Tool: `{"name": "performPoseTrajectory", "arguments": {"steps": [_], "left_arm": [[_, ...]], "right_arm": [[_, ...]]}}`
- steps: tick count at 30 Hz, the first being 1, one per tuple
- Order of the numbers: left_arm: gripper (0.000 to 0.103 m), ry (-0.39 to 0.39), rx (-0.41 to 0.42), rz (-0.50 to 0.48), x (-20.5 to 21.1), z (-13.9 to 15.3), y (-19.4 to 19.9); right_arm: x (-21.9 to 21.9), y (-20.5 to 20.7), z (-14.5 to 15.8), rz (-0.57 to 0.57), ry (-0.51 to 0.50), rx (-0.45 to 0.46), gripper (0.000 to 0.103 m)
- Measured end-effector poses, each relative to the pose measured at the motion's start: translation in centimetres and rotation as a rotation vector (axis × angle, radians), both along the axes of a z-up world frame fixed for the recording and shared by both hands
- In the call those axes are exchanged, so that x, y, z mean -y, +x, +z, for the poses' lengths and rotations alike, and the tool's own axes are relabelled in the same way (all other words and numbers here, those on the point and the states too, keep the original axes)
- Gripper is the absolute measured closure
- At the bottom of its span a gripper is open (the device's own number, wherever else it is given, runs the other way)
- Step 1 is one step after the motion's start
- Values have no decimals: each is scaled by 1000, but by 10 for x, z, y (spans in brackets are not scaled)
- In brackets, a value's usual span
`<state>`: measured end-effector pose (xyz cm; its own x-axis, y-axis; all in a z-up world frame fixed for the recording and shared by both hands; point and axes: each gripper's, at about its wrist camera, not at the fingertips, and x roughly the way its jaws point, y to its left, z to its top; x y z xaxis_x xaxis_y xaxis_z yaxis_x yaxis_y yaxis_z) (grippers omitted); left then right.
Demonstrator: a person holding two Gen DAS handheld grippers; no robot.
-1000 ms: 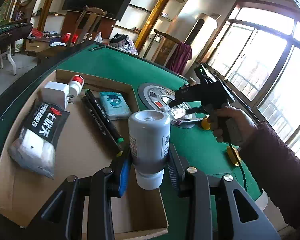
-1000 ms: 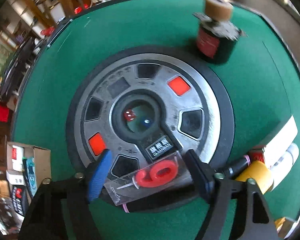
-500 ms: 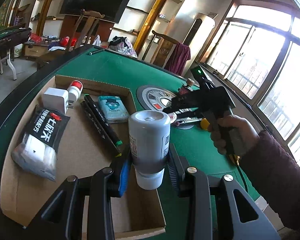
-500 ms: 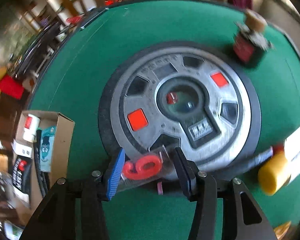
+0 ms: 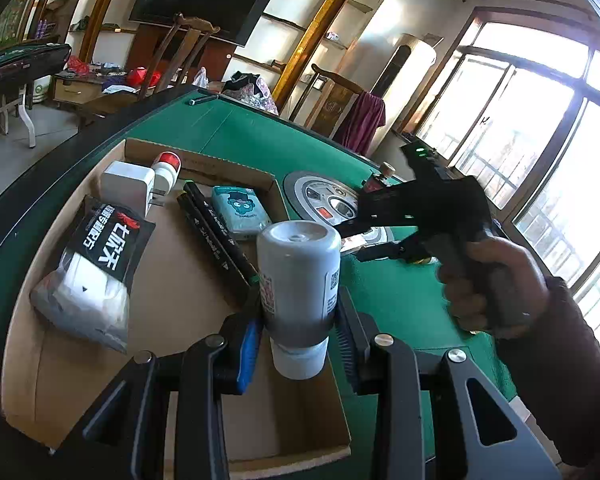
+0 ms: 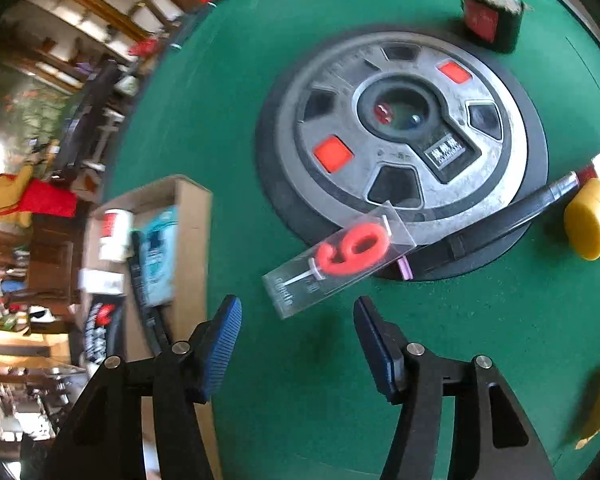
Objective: Organize objects
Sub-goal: 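Carry the candle pack into the box with right gripper while left gripper places the bottle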
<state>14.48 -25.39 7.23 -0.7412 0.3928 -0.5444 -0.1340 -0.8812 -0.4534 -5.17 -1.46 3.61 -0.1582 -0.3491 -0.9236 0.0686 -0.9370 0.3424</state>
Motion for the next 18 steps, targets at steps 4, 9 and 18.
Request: {"name": "performPoseTrajectory", "arguments": {"steps": [4, 9, 18], "left_arm": [[70, -3, -9, 16, 7, 1, 4], [70, 14, -10, 25, 13, -2, 6], [69, -10, -31, 28, 15, -4, 12]], "right_arm": [[10, -22, -4, -45, 60, -30, 37], [34, -31, 1, -9, 171, -100, 38], [54, -4, -1, 92, 351, -272, 73]]}}
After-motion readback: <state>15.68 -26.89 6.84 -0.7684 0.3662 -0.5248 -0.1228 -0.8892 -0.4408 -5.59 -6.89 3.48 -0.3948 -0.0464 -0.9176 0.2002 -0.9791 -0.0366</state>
